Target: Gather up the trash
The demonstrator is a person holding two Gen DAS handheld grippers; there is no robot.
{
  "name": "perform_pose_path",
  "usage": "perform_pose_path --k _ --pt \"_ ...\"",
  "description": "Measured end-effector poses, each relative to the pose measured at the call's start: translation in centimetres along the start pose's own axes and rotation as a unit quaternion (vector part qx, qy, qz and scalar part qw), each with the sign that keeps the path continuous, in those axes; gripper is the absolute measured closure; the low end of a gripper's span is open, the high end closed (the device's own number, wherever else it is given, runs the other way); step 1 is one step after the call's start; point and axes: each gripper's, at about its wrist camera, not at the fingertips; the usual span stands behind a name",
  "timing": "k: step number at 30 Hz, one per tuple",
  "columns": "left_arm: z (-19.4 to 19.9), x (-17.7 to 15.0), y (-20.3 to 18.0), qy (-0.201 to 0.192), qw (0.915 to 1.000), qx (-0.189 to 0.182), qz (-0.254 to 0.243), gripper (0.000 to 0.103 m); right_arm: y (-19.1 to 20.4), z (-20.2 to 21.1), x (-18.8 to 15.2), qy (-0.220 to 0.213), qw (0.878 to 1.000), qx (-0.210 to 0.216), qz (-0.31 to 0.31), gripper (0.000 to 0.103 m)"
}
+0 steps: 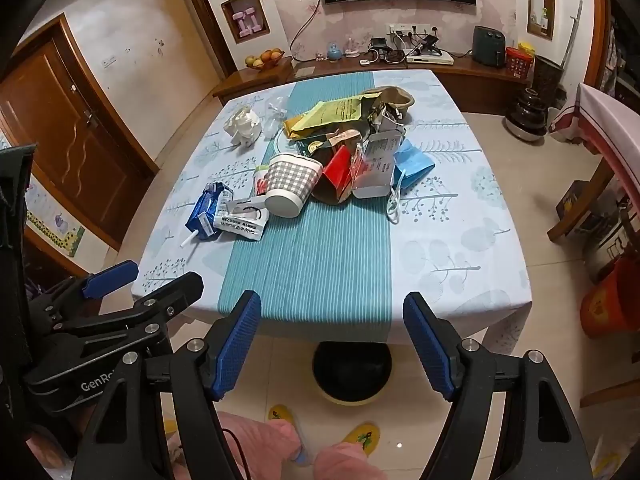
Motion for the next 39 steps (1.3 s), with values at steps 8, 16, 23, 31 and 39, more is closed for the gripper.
perform_pose_path --k 8,16,23,31,39 --pt "0.1 0.0 0.3 -0.001 1.0000 -0.001 -0.001 0.021 -0.1 -0.1 -0.3 0.004 1.000 -0.002 -0.001 0.028" --pt "-0.1 0.1 0.1 -0.001 1.0000 -0.003 0.002 0.021 -0.5 -0.3 -0.9 0.004 1.000 0.000 -0.003 0.028" --pt "0.4 -0.1 0.9 -0.003 1.0000 0.000 0.000 0.021 -1.0 -0.4 -1.4 0.003 1.000 0.000 -0.004 0.028" --pt "0.6 -0.6 0.6 0.011 0.9999 0.007 0.001 0.021 -1.4 -0.6 -1.8 -0.001 1.000 0.007 -0.005 0.028" --pt "0.6 0.4 0.6 0.029 0.9993 0.015 0.017 0.021 -0.6 -0.2 -0.7 -0.005 1.000 0.014 0.010 0.028"
Point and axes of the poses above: each gripper's, at about its wrist camera, not at the fingertips, and z roughly against the way its jaws point, y to its left, x to its top, and after that the axes turned 10 degrees about -x, right-handed
